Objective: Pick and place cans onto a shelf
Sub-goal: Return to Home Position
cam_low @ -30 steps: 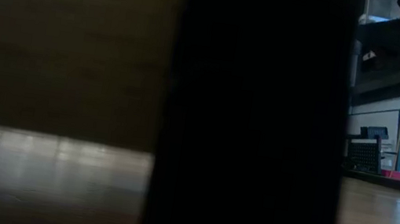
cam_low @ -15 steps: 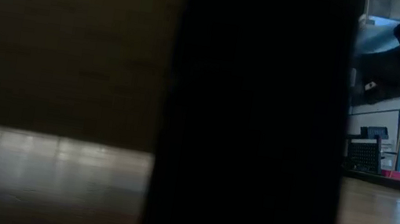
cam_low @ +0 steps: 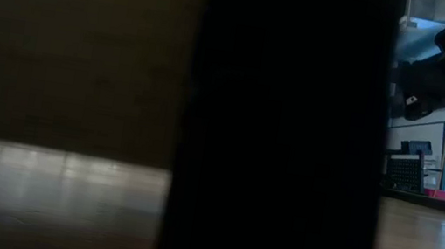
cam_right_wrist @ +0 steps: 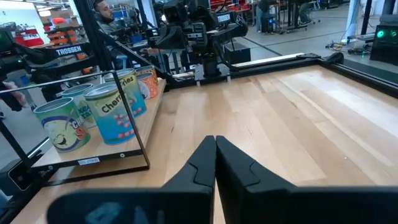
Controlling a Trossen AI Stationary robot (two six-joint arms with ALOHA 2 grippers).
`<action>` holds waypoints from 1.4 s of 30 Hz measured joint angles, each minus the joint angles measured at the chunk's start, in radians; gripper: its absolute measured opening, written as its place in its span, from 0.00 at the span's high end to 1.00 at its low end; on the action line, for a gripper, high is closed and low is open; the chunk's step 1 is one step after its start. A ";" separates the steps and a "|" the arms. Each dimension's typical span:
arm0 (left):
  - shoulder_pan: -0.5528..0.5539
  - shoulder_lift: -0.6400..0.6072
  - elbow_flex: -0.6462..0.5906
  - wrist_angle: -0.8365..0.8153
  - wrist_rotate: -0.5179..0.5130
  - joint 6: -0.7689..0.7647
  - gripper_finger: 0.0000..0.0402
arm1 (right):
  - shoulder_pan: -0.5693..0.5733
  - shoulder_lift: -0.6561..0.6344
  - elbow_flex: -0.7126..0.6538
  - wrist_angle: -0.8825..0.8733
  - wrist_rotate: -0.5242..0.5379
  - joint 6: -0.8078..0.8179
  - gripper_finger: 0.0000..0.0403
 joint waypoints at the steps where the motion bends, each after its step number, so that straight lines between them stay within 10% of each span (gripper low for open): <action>1: 0.000 0.000 0.000 0.000 0.000 0.000 1.00 | 0.000 0.000 0.000 0.000 0.000 0.000 0.98; 42: 0.000 0.000 0.000 0.000 0.001 0.000 1.00 | 0.000 -0.371 0.001 -0.003 -0.017 0.000 0.98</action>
